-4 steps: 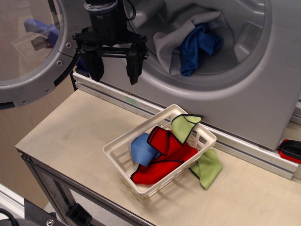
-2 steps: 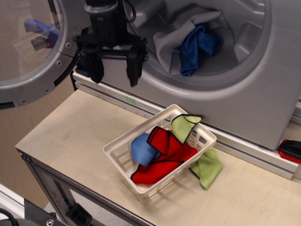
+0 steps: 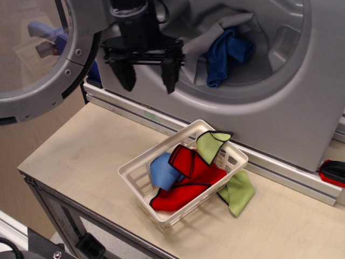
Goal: Take clothes out of laundry machine
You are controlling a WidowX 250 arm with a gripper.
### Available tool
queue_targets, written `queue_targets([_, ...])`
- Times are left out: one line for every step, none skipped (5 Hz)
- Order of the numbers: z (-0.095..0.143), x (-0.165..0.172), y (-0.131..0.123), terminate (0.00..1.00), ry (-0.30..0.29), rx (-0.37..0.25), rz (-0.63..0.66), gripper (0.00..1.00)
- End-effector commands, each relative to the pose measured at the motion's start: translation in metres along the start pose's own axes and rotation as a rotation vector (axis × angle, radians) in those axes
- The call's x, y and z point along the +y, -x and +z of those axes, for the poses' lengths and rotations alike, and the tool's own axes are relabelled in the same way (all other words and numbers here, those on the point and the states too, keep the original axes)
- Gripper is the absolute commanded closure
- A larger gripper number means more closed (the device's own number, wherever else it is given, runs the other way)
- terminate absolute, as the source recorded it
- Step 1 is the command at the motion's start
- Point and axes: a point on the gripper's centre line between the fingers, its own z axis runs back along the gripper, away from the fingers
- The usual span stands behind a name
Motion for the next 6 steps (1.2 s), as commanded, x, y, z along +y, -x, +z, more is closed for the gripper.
queue_targets([0.025,-0.023,-0.044,0.0,0.027,-0.206,-0.047,0.0])
queue_targets([0.024,-0.031,-0.06,0.0,0.077,-0.243,-0.053,0.0])
queue_targets([0.019,-0.044,-0.071,0.0,0.071,-0.236,-0.069,0.0])
queue_targets([0.013,-0.052,-0.081,0.0,0.049,-0.288,-0.092,0.0])
queue_targets([-0.003,-0.053,-0.086,0.0,-0.015,-0.356,-0.105,0.0])
queue_targets([-0.024,-0.061,-0.082,0.0,-0.044,-0.349,-0.149,0.0])
